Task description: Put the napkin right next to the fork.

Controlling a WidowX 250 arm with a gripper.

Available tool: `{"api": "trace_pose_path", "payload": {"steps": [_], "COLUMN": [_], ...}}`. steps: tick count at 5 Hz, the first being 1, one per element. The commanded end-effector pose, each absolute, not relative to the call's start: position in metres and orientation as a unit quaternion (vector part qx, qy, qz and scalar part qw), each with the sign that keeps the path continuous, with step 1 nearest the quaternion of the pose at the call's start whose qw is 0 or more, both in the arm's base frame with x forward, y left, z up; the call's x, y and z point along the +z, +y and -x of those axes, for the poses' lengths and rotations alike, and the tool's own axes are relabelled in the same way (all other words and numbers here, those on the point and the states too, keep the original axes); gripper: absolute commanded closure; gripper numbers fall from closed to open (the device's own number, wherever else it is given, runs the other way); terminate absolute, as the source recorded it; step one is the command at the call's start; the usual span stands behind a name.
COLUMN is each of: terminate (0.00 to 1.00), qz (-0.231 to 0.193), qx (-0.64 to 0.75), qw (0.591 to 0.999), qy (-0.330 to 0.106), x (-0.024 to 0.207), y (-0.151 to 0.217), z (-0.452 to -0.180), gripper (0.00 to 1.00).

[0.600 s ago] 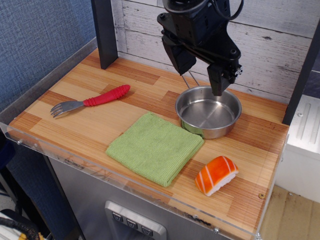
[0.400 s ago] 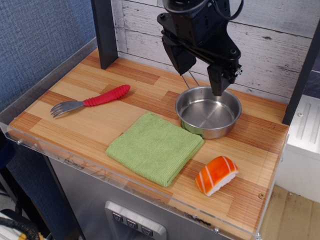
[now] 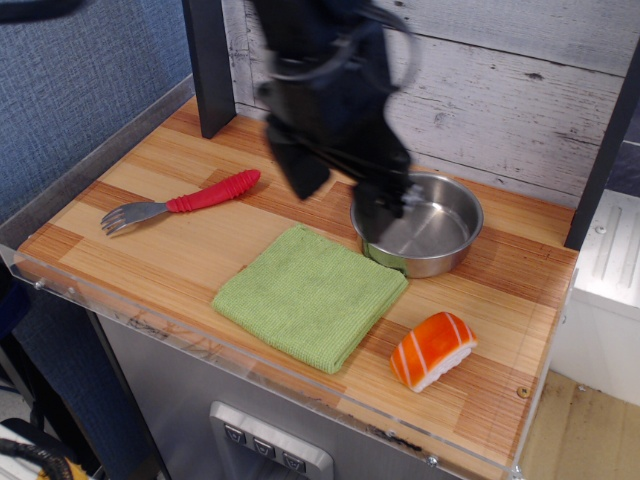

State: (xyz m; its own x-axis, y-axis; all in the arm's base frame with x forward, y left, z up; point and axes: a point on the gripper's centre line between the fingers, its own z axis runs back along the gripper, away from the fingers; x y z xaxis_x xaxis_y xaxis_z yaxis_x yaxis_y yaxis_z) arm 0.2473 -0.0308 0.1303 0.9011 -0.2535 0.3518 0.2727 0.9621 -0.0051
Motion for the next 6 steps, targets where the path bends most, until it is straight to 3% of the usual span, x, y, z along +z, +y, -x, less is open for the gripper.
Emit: {"api": "trace_pose_path", "payload": {"steps": [1,6], "terminate": [0.00,0.00], "qz": [-0.005,-0.008], "qx": [-0.121,-0.078], "qw": [0.982,0.993], "qy": [-0.148,-0.090], "x": [0.111,0.045], "y": [-0.008,0.011], "z": [-0.219,-0.262], "gripper": [0.00,0.00]}}
